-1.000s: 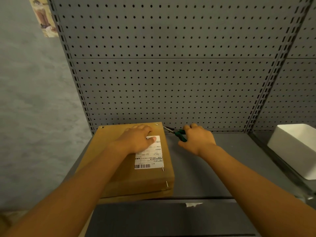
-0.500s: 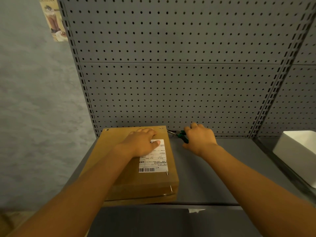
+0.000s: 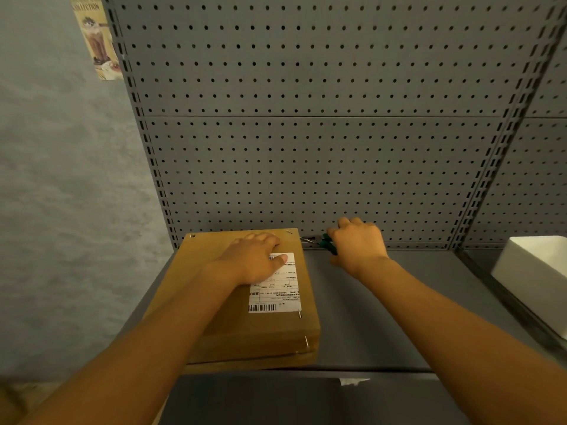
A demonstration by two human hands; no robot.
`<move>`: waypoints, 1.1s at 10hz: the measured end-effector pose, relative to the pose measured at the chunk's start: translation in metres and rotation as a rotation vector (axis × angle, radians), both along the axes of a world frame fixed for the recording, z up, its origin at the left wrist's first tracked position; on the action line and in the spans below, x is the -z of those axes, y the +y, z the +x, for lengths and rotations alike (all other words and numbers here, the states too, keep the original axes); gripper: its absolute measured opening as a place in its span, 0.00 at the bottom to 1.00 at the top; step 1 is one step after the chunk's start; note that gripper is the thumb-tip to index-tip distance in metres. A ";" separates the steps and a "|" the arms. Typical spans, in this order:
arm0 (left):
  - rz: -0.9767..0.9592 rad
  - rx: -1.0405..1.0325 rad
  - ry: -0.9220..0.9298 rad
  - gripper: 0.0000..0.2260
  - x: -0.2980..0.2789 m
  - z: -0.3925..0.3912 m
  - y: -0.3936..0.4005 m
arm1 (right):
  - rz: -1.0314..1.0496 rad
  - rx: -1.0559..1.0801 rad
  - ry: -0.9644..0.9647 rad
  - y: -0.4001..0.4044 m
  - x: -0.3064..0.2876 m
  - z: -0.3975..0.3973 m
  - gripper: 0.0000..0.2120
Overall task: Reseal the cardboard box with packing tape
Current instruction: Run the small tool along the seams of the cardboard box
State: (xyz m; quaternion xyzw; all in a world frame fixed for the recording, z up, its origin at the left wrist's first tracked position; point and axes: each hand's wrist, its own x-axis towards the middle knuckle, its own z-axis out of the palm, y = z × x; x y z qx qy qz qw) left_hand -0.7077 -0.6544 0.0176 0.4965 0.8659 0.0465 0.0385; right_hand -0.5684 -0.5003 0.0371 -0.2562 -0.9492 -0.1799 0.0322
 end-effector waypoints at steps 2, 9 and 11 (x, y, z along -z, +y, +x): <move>-0.007 -0.003 -0.003 0.26 -0.001 0.000 0.000 | 0.008 0.000 0.008 0.000 0.002 0.001 0.21; -0.025 0.002 -0.018 0.27 -0.001 0.000 -0.001 | -0.037 0.027 0.030 0.001 0.009 0.002 0.19; -0.048 0.003 -0.017 0.27 -0.003 0.001 -0.001 | -0.028 0.029 0.026 0.001 0.009 0.003 0.21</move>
